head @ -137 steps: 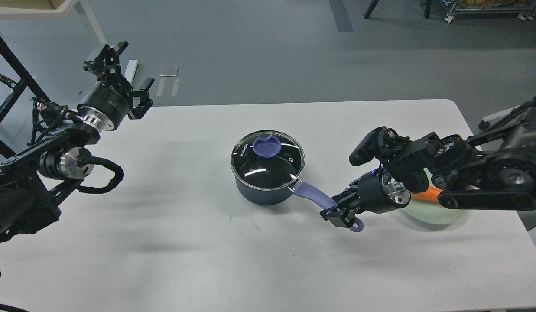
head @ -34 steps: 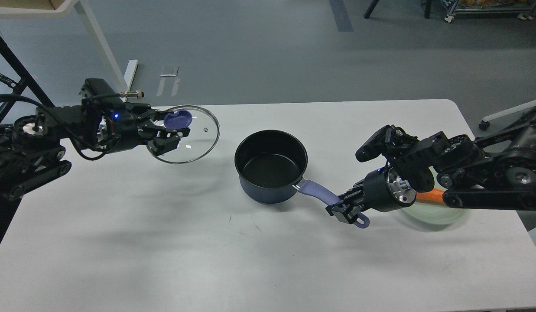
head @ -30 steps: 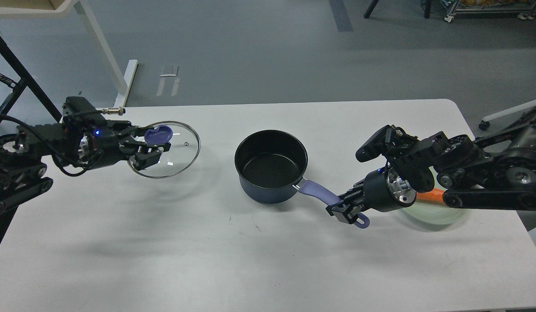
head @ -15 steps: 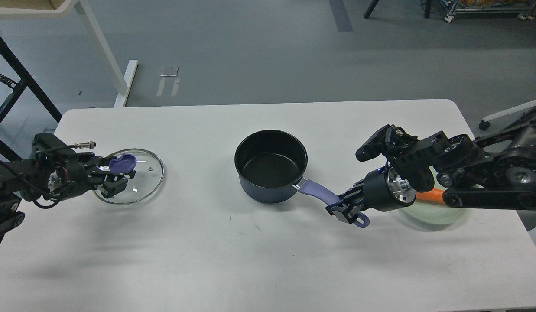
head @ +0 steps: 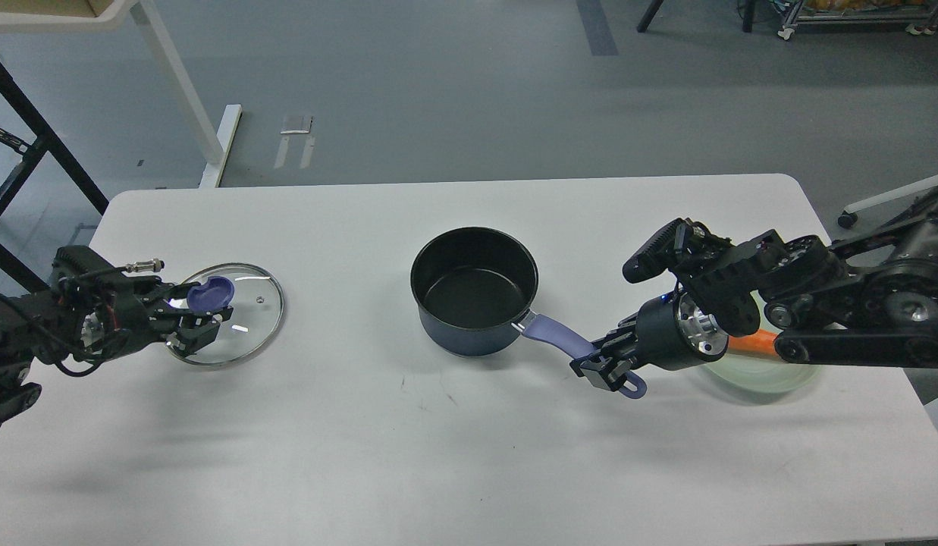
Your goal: Open pot lid
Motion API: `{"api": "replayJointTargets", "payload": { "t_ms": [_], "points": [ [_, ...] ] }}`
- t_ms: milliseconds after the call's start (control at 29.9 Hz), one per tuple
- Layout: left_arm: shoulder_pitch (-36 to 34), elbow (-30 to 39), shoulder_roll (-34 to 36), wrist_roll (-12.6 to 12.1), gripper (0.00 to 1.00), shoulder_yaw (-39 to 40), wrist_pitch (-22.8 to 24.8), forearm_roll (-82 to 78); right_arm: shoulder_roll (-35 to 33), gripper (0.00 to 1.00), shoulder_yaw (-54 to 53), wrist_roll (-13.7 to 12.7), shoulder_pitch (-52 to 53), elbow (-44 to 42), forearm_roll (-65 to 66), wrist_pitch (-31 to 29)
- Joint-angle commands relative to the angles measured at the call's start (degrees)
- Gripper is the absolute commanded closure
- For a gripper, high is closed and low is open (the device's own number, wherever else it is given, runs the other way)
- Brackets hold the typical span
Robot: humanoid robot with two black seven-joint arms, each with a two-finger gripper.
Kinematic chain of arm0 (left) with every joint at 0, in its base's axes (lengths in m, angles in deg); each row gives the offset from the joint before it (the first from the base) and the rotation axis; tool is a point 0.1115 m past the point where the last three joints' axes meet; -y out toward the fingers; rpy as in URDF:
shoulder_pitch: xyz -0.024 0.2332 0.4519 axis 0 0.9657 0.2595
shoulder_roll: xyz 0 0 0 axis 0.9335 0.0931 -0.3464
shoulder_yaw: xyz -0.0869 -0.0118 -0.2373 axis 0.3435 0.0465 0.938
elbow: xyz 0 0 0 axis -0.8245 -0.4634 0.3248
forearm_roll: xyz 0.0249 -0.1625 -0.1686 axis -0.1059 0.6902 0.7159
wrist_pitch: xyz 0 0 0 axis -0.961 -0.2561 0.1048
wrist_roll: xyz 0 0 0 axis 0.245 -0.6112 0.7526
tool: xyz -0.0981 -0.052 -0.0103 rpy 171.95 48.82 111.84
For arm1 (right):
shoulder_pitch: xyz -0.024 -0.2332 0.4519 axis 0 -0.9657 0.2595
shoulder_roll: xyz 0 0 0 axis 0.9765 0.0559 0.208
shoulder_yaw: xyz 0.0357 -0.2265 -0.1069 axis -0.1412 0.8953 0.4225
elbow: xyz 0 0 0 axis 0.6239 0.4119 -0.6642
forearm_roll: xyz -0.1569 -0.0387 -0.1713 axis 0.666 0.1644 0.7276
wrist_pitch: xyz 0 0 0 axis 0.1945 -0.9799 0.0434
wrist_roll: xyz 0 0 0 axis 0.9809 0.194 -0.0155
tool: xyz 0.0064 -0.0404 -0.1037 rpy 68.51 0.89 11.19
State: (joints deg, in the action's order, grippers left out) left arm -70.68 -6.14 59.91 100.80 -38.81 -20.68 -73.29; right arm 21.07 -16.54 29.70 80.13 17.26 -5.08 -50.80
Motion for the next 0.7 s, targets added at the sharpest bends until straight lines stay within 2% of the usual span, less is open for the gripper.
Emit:
{"api": "replayJointTargets", "payload": {
  "t_ms": [0,167,234,401,602,669],
  "points": [
    [-0.1,0.1,0.0,0.0,0.18,0.1,0.0,0.0,0.0,0.76,0.0,0.0,0.0,0.0,0.0,0.0],
    [0.0,0.4,0.1,0.0,0.11,0.1,0.1,-0.2,0.0,0.75,0.0,0.0,-0.5,-0.1,0.1,0.1],
    [-0.8,0.8,0.0,0.0,0.08,0.3,0.1,0.0,0.0,0.71,-0.1,0.0,-0.6,-0.2,0.1,0.3],
    [-3.4,0.9,0.2,0.0,0.01,1.1,0.5,6.2,-0.9,0.47,-0.8,0.1,-0.8,-0.1,0.0,0.4],
    [-7.2,0.9,0.3,0.0,0.01,1.1,0.9,23.8,-1.9,0.22,-0.9,0.5,-0.7,-0.2,-0.2,0.4],
    [-8.7,0.9,0.3,0.0,0.01,1.1,2.3,26.9,-3.2,0.15,-1.8,0.6,-0.7,-0.2,-0.6,0.4]
  ]
}}
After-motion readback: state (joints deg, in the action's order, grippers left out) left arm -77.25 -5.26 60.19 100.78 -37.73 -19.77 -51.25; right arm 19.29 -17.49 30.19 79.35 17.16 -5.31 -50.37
